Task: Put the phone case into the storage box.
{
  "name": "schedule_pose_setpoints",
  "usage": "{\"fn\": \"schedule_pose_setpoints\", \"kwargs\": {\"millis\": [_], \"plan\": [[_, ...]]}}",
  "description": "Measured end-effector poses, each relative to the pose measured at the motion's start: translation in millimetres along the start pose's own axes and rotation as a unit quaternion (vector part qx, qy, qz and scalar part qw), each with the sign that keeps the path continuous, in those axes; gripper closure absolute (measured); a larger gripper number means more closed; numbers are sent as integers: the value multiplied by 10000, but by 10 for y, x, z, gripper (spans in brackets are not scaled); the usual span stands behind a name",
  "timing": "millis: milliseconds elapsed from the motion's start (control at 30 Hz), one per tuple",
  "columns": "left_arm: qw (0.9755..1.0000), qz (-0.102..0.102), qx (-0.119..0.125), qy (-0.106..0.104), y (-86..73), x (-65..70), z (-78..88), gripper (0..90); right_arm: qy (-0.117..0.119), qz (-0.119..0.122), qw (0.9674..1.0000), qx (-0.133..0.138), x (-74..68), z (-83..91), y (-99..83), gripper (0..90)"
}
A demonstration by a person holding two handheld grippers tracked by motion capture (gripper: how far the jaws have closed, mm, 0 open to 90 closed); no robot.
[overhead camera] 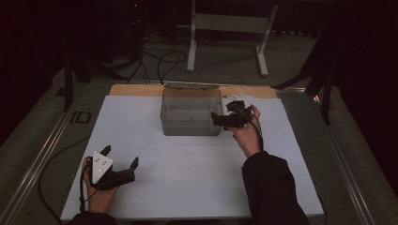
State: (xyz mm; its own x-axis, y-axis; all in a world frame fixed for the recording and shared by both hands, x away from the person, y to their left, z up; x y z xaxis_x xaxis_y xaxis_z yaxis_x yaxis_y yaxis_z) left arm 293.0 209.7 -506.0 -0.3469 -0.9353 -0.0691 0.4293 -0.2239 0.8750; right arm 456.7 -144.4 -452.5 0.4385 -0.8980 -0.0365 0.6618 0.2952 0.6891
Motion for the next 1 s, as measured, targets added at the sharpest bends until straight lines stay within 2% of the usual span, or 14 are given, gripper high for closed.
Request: {"fn": "schedule_pose_setpoints", "kwargs": {"millis": [300,500,667,767,867,1000], "plan": [[10000,0,-47,2,-6,2,-13,2,179,127,9996,173,49,145,-226,79],[10000,2,-65,5,-2,2,-12,1,193,233,9992,245,63,214,-325,79],[10000,17,-83,8,-1,-5,-14,2,343,363,9981,367,47,277,-445,79],[10000,23,-82,7,2,-16,-10,2,366,499,9971,433,43,326,-510,79],[10000,31,-87,-28,1,-21,-10,2,295,611,9970,384,52,380,-569,79],[10000,5,-79,-48,10,-16,-8,2,335,654,9961,491,51,481,-618,79]]}}
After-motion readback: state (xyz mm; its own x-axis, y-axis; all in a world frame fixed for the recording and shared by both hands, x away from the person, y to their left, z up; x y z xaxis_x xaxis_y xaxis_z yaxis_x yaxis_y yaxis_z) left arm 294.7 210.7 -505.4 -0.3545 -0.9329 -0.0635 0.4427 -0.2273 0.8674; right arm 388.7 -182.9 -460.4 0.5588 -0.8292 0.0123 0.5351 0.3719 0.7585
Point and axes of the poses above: each handheld gripper's, and its own axes: z roughly backward along the jaws, y roughly out of its top, x roughly to its right, the point moved 6 cm from there along -z, roughly forward along the jaws, and after that the axes turned 10 degrees about -x, right-handed, at the moved point
